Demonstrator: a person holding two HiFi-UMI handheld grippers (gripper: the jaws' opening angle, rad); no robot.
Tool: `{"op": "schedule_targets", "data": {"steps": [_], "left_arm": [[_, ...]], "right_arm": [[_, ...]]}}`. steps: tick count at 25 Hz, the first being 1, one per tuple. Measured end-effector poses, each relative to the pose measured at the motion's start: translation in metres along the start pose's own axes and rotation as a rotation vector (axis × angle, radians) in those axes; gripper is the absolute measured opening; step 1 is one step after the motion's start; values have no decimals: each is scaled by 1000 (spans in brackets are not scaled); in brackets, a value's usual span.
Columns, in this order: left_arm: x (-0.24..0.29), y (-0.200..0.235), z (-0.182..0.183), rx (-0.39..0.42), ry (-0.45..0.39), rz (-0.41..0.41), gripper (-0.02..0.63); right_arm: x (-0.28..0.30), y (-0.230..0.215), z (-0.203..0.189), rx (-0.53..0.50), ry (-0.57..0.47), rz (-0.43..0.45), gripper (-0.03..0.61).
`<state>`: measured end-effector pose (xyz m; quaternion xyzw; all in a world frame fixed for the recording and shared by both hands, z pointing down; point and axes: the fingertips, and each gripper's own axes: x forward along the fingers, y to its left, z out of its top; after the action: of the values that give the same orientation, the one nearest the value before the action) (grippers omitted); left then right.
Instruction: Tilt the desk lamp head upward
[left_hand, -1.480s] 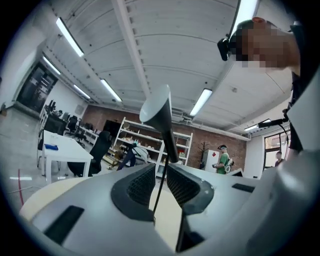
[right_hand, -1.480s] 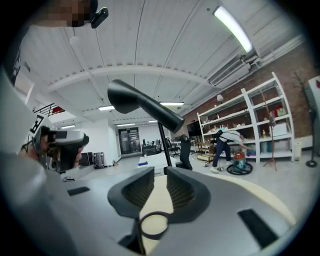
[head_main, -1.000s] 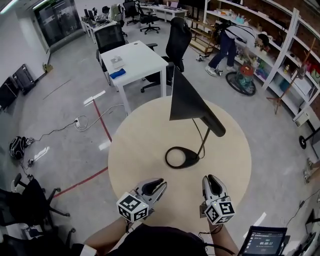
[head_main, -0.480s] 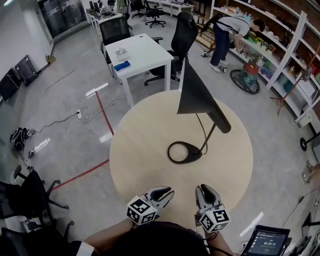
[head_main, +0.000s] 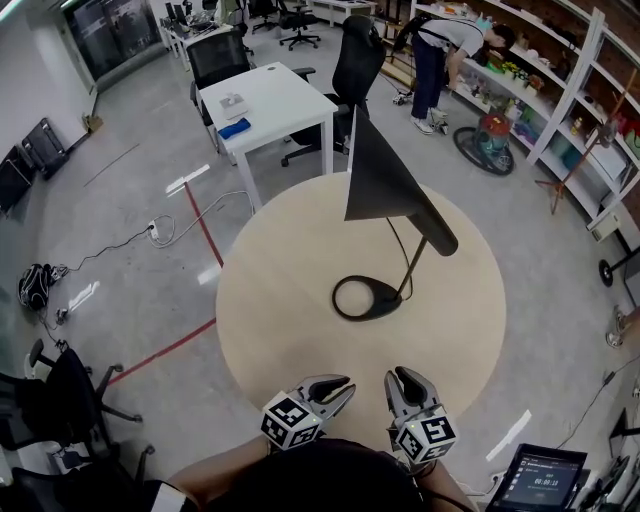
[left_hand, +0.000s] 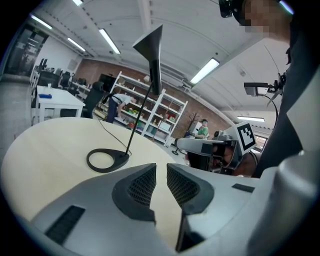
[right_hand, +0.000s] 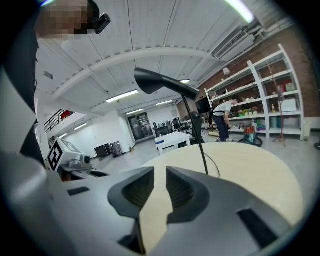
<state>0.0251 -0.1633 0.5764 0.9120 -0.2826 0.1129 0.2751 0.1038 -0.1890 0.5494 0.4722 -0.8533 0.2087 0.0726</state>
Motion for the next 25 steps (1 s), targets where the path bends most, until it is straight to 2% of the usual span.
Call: {"op": "schedule_targets", "data": {"steps": [7, 25], "left_arm": [[1, -4, -6, -1, 24, -13, 64], [4, 1, -6, -10, 24, -2, 64]], "right_arm": [[-3, 3, 2, -12, 0, -8, 74], [-2, -1, 0, -5, -2, -11, 74]]}}
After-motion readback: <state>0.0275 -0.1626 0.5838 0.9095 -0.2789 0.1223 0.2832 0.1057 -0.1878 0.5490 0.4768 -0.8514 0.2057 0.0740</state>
